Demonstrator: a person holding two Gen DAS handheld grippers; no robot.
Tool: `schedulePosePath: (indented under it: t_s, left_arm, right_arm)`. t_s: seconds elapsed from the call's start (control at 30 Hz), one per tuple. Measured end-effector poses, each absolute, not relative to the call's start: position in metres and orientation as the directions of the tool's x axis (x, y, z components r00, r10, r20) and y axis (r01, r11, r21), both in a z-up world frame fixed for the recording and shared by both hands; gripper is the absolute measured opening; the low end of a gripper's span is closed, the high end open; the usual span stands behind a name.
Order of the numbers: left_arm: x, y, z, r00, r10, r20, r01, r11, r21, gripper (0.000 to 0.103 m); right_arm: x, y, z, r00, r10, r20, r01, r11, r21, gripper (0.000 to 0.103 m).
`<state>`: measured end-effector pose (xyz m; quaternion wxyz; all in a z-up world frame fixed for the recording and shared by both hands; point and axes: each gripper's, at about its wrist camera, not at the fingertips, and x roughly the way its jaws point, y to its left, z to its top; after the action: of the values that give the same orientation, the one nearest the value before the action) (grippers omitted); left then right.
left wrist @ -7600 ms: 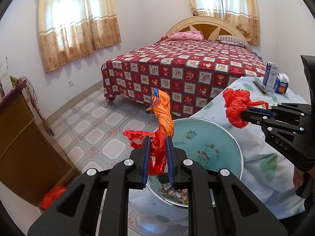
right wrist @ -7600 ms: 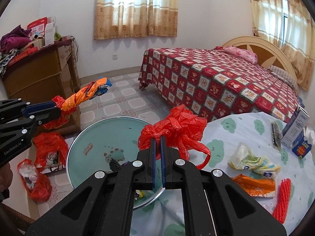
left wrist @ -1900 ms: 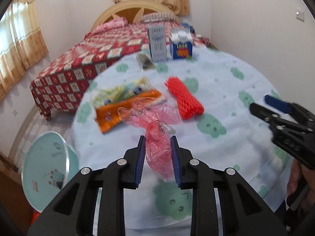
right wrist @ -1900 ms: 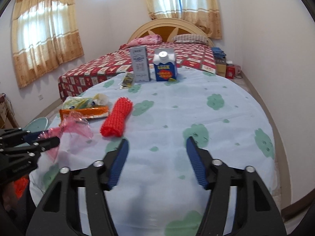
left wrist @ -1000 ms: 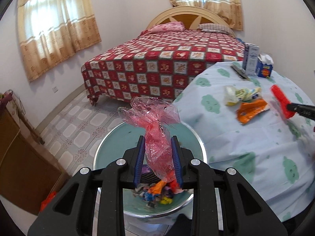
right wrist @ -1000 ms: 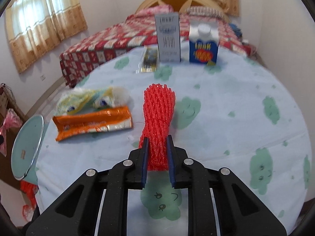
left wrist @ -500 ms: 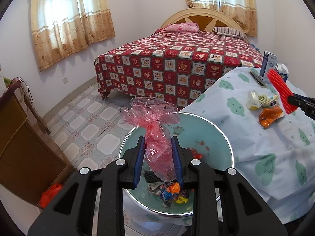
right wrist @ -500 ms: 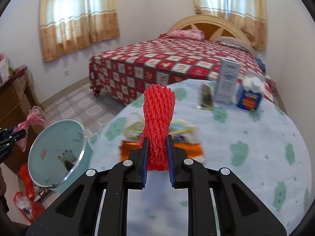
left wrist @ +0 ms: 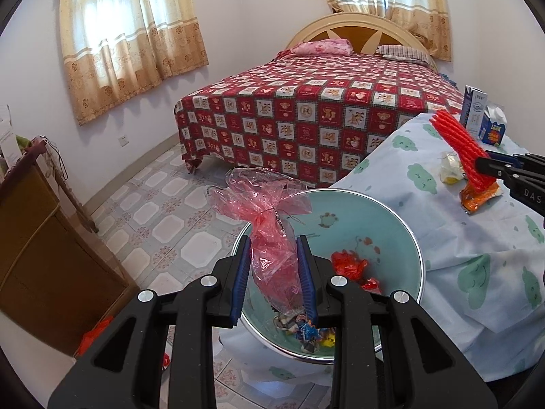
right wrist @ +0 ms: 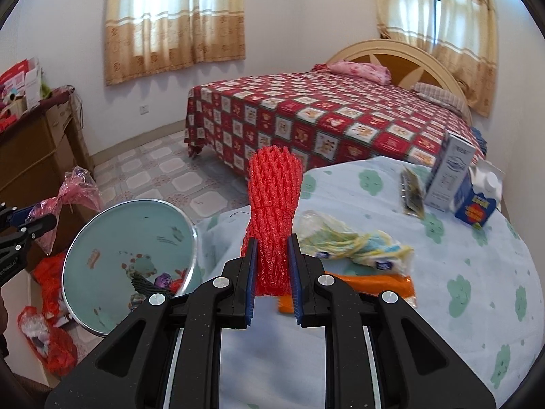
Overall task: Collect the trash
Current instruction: 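Hold the pink bag over the bucket while the right gripper carries the red mesh toward it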
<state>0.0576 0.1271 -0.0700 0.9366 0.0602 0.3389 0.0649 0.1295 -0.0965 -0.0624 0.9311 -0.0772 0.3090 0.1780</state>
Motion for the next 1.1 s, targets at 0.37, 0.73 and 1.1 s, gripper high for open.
schedulePosePath:
  t_s: [0.37,0.73,1.1]
  left_arm:
    - [0.055,0.145,-0.068,0.757,0.187,-0.626,-0.119,0.982,0.148,0.028]
    - [0.053,0.15,-0.068,0.757,0.192,-0.624,-0.126,0.981,0.149,0.028]
    - [0.052,0.156,-0.067,0.755,0.199,-0.624,-0.136,0.98,0.148,0.028]
  right_arm:
    - [0.128,-0.072,-0.065,0.731,0.319,-0.603,-0.433,0.9,-0.05,0.018]
    - [0.122,-0.053,-0.068,0.719,0.35,-0.601,-0.477,0.877,-0.059,0.018]
    - [0.117,-0.045,-0.067,0.712,0.374,-0.595,-0.508,0.858,-0.069,0.018]
